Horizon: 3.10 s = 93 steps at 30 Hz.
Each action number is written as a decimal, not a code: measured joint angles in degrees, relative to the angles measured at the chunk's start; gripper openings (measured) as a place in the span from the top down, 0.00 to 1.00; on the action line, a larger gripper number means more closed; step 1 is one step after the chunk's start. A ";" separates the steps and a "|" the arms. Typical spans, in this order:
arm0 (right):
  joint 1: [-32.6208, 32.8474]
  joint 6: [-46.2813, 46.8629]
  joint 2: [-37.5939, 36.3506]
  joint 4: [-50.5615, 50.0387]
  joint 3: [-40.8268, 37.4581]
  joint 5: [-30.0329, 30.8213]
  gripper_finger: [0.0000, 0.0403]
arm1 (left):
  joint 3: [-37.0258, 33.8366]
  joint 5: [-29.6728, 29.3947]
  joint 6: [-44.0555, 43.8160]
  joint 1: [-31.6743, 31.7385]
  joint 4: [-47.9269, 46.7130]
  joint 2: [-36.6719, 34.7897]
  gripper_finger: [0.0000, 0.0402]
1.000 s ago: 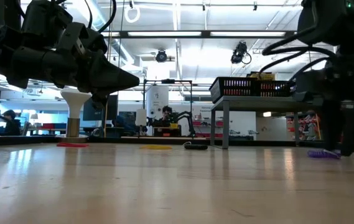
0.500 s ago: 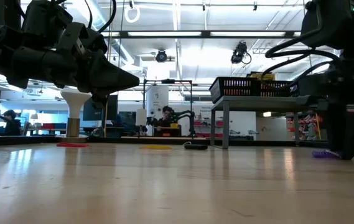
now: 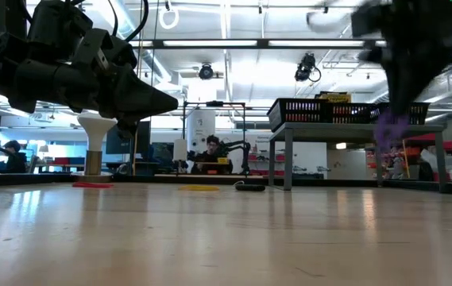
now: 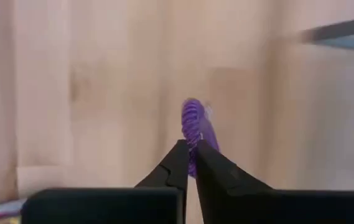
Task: Pick & Place Office Desk Supplies
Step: Put the purple spring keychain into the right black bin on the shelf, then put the yellow crayon box into the middle black bin on the shelf
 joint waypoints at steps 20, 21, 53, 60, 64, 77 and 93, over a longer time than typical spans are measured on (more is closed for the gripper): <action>-26.69 10.82 -18.14 -30.22 19.57 27.49 0.96 | -0.02 -0.06 -0.01 -0.02 0.32 0.00 0.94; -28.92 10.44 -18.40 -30.01 19.37 27.94 0.96 | -0.02 -0.03 0.01 -0.02 0.35 0.00 0.94; -60.97 2.95 -6.49 -19.30 19.16 17.93 0.93 | -0.02 -0.02 1.50 0.02 0.87 0.00 0.94; -61.25 5.18 -6.46 -19.58 19.16 17.76 0.73 | 0.00 -0.02 1.50 0.02 0.85 0.00 0.94; -61.22 4.22 -6.48 -19.62 19.16 17.77 0.63 | 0.00 -0.02 1.50 0.02 0.85 0.00 0.94; -30.02 14.17 -16.17 -25.89 19.16 10.08 0.98 | 0.02 -0.02 1.50 0.04 0.87 0.00 0.94; 16.84 39.98 5.10 -25.61 19.16 11.41 0.99 | 0.02 -1.28 1.49 0.07 0.85 0.00 0.94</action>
